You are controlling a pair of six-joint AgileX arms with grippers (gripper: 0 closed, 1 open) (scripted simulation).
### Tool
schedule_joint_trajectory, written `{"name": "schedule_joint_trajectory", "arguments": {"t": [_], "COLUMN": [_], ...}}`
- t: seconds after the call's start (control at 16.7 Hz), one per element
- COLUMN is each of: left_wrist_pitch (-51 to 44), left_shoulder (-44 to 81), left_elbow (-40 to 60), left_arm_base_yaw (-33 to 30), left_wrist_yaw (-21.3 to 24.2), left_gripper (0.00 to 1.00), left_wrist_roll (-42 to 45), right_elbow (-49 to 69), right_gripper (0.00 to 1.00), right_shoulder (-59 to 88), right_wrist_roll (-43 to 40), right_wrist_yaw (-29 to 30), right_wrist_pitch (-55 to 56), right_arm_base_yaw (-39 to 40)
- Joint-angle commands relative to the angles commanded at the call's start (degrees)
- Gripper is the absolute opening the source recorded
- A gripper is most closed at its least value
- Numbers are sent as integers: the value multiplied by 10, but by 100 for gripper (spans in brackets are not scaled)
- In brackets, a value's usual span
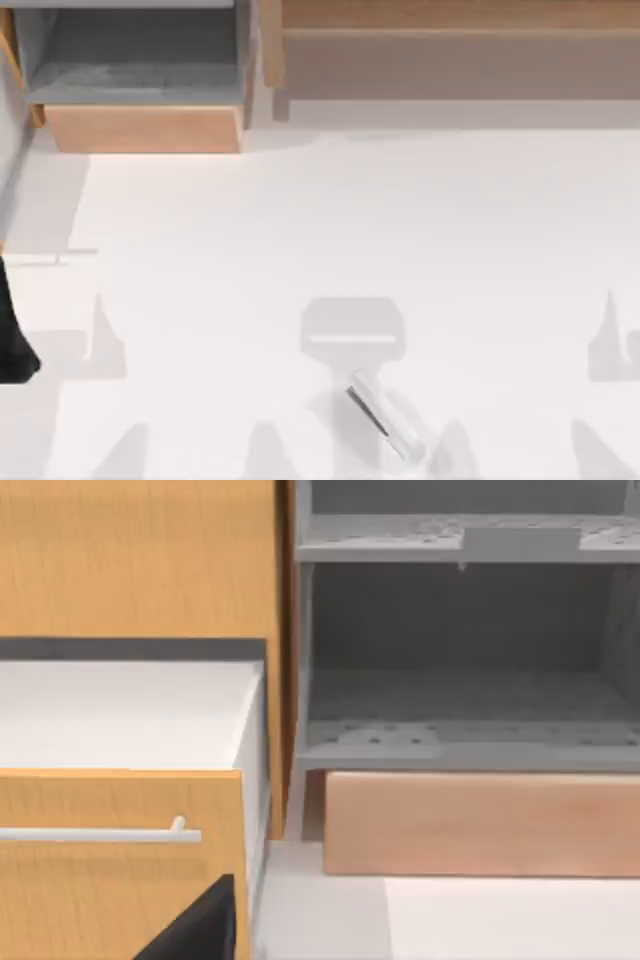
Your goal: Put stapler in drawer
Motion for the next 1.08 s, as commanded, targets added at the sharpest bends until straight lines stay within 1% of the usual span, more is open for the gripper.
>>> {"name": "schedule_joint_trajectory", "arguments": {"t": [0.24, 0.48, 0.72, 1.08], "left_wrist_pitch": [-9, -61, -148, -312], "left_shoulder": [17, 117, 284, 601], "left_elbow": [13, 88, 214, 452], "left_arm_base_yaw": [-8, -57, -139, -293], "left_wrist_yaw": [0, 0, 0, 1], "left_gripper": [100, 100, 100, 100], "left_wrist_roll": [-14, -95, -231, -488], "right_elbow": [0, 0, 0, 0], "right_gripper": [100, 100, 100, 100], "right_shoulder": [0, 0, 0, 0], "right_wrist_roll": [0, 0, 0, 0], "right_wrist_yaw": [0, 0, 0, 0], "right_wrist_pitch": [0, 0, 0, 0], "right_arm_base_yaw": [0, 0, 0, 0]}}
